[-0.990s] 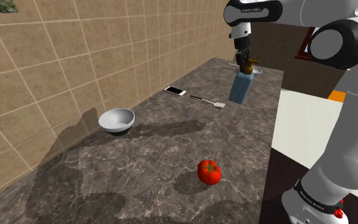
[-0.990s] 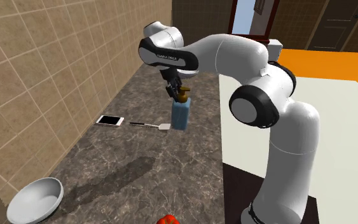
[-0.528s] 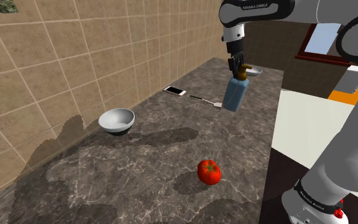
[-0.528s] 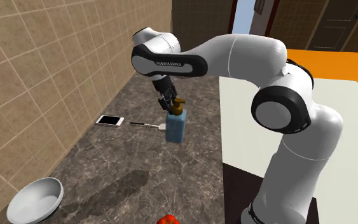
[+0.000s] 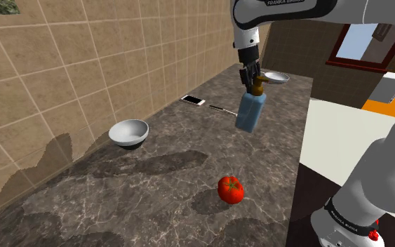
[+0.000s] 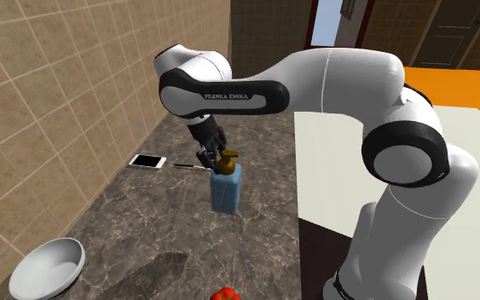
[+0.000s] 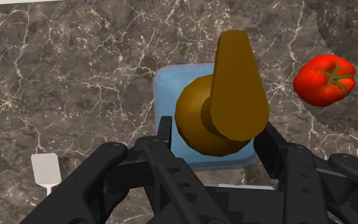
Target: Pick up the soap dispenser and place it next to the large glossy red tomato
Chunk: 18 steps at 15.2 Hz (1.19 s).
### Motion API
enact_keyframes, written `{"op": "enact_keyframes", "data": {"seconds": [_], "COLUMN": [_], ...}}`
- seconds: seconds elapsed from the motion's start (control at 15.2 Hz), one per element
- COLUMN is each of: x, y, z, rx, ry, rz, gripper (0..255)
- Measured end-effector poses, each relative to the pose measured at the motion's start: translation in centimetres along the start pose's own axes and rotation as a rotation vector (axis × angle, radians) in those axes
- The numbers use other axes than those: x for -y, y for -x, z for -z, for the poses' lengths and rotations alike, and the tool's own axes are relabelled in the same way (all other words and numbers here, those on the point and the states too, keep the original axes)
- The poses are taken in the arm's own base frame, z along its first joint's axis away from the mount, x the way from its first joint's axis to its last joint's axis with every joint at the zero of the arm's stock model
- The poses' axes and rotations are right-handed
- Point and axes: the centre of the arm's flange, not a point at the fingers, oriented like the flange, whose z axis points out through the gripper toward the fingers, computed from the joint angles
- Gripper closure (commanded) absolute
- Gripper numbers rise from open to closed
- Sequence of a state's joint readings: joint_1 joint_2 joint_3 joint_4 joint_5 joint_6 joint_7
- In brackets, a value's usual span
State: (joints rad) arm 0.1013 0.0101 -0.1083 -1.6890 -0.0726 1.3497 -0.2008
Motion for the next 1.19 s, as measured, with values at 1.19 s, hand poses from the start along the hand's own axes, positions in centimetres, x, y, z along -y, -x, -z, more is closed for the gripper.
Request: {"op": "enact_keyframes", "data": {"seconds": [1.19], "x": [23.4], "y": [-1.0], "z": [0.2], "rx": [0.0], "ry": [0.0], "rz": [-0.001], "gripper": [255]}}
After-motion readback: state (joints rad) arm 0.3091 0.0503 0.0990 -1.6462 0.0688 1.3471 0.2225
